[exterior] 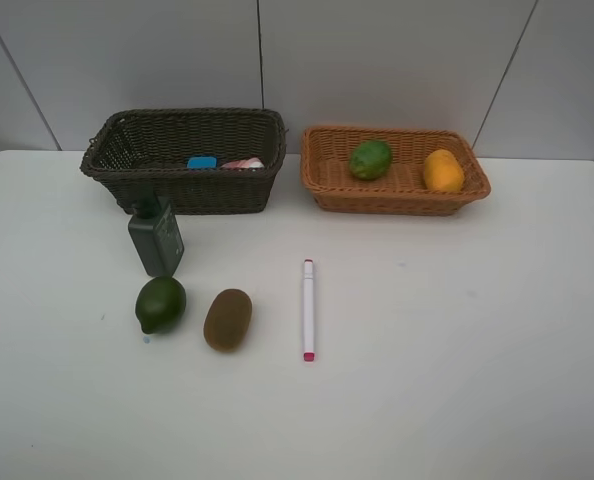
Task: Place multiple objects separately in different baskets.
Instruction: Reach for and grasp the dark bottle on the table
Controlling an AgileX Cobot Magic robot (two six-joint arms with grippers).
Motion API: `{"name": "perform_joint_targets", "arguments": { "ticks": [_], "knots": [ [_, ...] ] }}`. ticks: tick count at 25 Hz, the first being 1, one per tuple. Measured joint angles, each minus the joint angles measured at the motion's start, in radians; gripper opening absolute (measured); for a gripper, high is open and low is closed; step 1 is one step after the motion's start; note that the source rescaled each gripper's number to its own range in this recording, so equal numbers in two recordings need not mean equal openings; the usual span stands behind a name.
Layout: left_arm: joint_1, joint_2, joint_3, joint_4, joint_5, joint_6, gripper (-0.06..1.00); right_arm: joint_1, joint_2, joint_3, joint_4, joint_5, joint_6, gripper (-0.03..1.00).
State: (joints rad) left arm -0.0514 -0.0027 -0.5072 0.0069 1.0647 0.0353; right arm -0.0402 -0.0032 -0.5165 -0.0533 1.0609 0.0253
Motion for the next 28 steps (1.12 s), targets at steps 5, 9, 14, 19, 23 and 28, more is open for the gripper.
{"name": "perform_joint_targets", "arguments": {
  "ticks": [5,9,14,19,23,28],
  "knots": [
    [-0.002,0.000,0.000,0.019,0.000,0.000,1.00,0.000,0.000,0.000,0.000,0.000,0.000,0.98],
    [-0.002,0.000,0.000,0.055,-0.001,0.000,1.00,0.000,0.000,0.000,0.000,0.000,0.000,0.98],
    [-0.002,0.000,0.000,0.057,-0.001,0.000,1.00,0.000,0.000,0.000,0.000,0.000,0.000,0.98],
    [-0.002,0.000,0.000,0.058,-0.008,-0.001,1.00,0.000,0.000,0.000,0.000,0.000,0.000,0.98],
    [-0.002,0.022,-0.042,0.058,-0.035,-0.008,1.00,0.000,0.000,0.000,0.000,0.000,0.000,0.98],
    [-0.002,0.210,-0.141,0.067,-0.027,-0.014,1.00,0.000,0.000,0.000,0.000,0.000,0.000,0.98]
  ]
}}
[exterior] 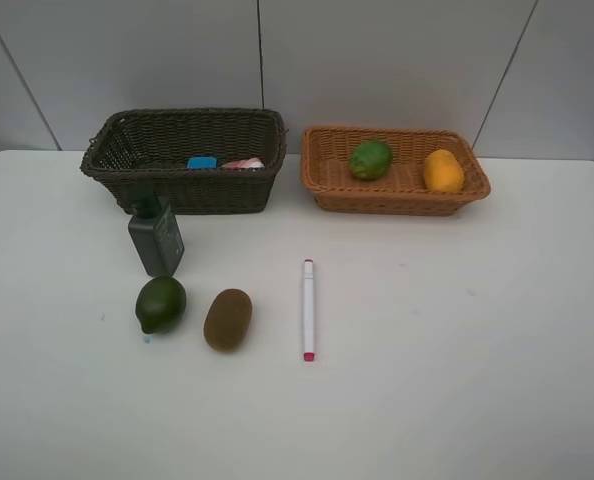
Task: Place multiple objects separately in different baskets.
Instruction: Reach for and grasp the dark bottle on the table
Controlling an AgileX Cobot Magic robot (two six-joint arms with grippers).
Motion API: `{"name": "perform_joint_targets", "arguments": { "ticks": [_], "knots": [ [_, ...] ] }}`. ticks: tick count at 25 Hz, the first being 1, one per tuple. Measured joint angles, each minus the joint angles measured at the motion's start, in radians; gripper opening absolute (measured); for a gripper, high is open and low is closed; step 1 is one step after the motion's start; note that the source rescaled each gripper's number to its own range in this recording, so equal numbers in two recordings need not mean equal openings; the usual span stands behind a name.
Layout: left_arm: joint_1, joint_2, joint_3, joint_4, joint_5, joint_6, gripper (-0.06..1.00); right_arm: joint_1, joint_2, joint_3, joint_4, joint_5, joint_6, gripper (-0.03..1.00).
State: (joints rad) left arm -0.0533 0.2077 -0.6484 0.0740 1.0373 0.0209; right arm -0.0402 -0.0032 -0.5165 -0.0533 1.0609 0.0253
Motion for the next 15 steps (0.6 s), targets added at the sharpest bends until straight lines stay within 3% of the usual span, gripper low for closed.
{"name": "perform_joint_targets", "arguments": {
  "ticks": [5,15],
  "knots": [
    [0.000,0.227,-0.087,-0.016,-0.012,0.000,1.00,0.000,0.000,0.000,0.000,0.000,0.000,0.98],
    [0.000,0.627,-0.188,-0.118,-0.158,0.000,1.00,0.000,0.000,0.000,0.000,0.000,0.000,0.98]
  ]
}}
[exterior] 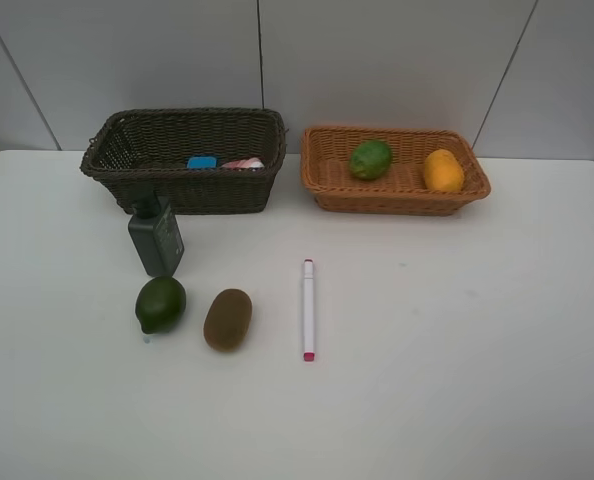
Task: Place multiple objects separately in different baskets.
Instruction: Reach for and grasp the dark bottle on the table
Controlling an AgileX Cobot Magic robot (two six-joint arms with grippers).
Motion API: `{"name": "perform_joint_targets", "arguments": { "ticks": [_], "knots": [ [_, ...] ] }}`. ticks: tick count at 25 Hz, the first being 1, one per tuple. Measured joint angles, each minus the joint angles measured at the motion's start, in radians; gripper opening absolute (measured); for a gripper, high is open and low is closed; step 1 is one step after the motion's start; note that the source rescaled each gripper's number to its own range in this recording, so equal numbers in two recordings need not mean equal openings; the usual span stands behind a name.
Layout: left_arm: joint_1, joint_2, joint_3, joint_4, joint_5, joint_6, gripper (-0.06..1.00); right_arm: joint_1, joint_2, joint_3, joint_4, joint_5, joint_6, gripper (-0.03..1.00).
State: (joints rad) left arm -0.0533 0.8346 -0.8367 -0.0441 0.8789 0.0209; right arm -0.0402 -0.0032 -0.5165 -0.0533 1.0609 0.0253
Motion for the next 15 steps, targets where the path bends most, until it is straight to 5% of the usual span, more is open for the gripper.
{"name": "perform_joint_targets", "arguments": {
  "ticks": [15],
  "knots": [
    [-0.010,0.400,-0.138,-0.100,-0.107,0.050,1.00,0.000,0.000,0.000,0.000,0.000,0.000,0.98]
  ]
}}
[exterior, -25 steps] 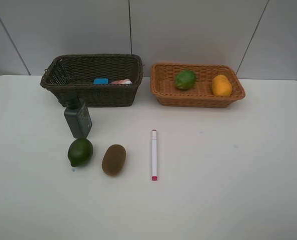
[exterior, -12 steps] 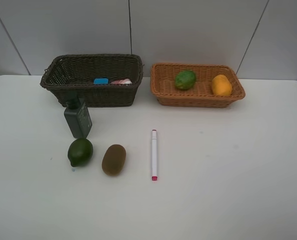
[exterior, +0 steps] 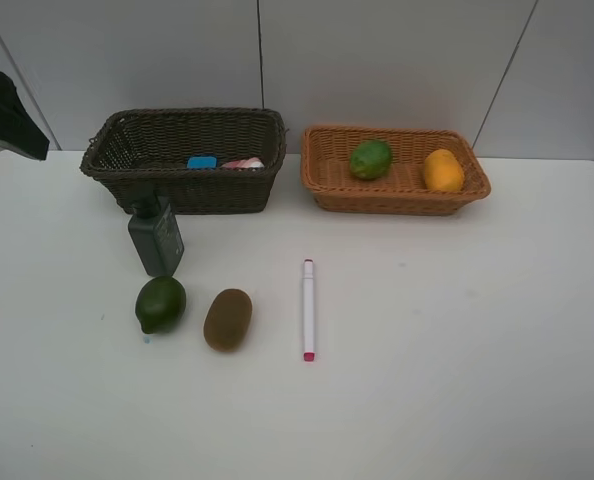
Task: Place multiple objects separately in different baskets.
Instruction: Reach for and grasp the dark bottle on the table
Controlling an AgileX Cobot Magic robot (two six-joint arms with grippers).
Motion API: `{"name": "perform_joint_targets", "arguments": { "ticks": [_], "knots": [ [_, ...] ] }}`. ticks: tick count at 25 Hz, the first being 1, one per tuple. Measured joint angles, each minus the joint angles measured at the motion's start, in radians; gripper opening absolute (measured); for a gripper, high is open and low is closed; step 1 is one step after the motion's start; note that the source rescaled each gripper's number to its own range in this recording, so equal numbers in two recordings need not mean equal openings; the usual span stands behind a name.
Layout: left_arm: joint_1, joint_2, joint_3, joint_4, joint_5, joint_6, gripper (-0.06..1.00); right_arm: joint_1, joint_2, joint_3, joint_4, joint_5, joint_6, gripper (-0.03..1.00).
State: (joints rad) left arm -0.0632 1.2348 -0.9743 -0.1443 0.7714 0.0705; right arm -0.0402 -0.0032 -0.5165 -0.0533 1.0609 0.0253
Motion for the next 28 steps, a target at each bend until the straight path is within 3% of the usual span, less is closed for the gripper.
{"name": "perform_joint_targets", "arguments": {
  "ticks": [7,14,28],
  "knots": [
    [-0.112,0.145,-0.093,0.007,-0.015,0.003,1.00,0.000,0.000,0.000,0.000,0.000,0.001,0.98],
    [-0.201,0.300,-0.179,0.074,-0.008,-0.091,1.00,0.000,0.000,0.000,0.000,0.000,0.001,0.98],
    [-0.213,0.443,-0.213,0.192,0.010,-0.173,1.00,0.000,0.000,0.000,0.000,0.000,0.001,0.98]
  ]
}}
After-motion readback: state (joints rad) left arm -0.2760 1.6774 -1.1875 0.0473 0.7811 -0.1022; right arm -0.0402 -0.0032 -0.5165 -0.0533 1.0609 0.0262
